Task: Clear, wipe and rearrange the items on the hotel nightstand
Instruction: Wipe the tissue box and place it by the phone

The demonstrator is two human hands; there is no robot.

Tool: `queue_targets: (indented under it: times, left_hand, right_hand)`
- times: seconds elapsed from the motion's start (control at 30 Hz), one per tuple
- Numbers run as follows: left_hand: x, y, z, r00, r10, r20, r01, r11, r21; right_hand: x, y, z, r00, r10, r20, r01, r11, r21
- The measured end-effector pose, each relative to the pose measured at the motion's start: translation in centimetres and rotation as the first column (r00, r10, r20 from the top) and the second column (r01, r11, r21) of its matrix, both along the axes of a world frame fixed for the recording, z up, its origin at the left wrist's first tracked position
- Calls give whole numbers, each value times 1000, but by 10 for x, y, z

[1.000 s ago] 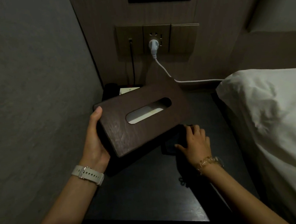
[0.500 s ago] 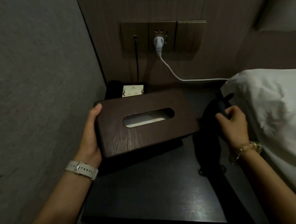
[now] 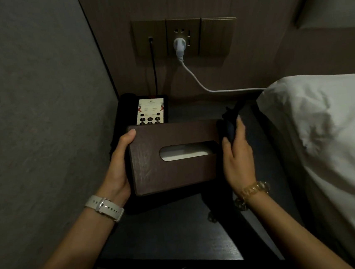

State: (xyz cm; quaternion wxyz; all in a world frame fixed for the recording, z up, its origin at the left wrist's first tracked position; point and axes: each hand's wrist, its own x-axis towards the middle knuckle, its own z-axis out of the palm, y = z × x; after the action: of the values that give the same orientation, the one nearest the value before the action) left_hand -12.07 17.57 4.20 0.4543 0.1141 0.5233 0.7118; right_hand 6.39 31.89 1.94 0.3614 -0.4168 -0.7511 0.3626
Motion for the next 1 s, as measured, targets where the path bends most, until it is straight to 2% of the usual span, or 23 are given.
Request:
queue_targets:
  times: [0.1,0.2,0.37,0.53,0.63,0.73,0.87,1.0]
  left_hand:
    - [1,1,-1,1000,-2,-24,2,1000,-8]
    - [5,2,0,1000,-15,-26,14,999,-29]
    - [15,5,1,1000,-17,-5,17,1000,19]
    - [16,8,4,995,-8,97,1,997,72]
    - [16,7,9,979,-67,192,53,996,76]
    - [14,3,9,968,-116,225,108,993,46]
    - [13,3,9,983,-96,156,91,995,39]
    - [10,4,8,992,-48,120,46,999,16]
  right_hand:
    - [-5,-4,1,991,71,113,-83,991,101]
    - [-13,-21,7,970,198,141,-224,954,199]
    - [-28,-56,21,896,387,215,-438,847,300]
    - [-29,-77,24,796,516,317,-605,705,371]
    - [-26,-84,18,739,537,408,-674,601,430]
    - [-22,-82,13,707,533,465,-708,536,460]
    - [-19,-79,8,678,495,544,-735,475,484]
    - [-19,-74,6,678,455,578,-734,467,494]
